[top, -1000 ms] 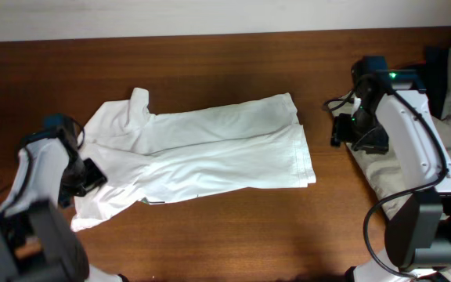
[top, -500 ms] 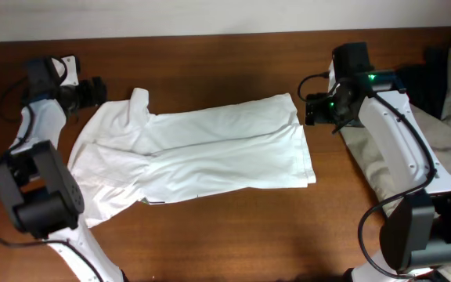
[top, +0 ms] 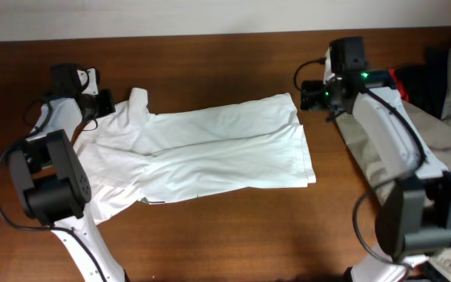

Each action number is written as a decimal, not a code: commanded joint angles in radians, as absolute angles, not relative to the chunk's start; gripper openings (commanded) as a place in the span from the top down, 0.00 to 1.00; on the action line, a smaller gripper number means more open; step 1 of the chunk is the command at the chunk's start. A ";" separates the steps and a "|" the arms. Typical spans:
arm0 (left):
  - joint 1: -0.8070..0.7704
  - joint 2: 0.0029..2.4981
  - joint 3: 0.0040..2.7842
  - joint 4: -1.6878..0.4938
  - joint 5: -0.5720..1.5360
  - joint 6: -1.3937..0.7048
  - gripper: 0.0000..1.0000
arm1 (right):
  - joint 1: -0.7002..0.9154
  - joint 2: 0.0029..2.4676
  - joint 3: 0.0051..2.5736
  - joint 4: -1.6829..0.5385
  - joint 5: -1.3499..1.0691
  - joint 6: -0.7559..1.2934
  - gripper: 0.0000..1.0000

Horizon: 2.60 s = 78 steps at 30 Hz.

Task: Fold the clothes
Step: 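Grasp the far edge with both grippers and fold it toward the near side, then grasp both ends of the folded strip with left and right grippers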

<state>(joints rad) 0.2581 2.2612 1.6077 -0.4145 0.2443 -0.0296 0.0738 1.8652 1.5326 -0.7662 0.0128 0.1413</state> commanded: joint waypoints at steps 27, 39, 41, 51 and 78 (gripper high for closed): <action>0.291 1.790 1.607 -1.162 0.244 -0.187 1.00 | 0.130 1.873 1.538 -0.950 0.136 0.146 0.96; 0.291 1.785 1.448 -1.313 0.029 -0.160 1.00 | 0.129 1.873 1.512 -1.449 0.266 0.147 0.86; 0.291 1.785 1.425 -1.314 0.028 -0.159 1.00 | 0.129 1.873 1.466 -1.443 0.242 0.148 0.51; 0.287 1.705 1.453 -1.262 0.148 -0.146 0.65 | -0.119 1.872 1.395 -1.345 -0.195 -0.057 0.43; 0.160 1.702 1.450 -1.235 0.134 -0.137 0.56 | -0.125 1.872 1.207 -1.088 -0.221 -0.018 0.43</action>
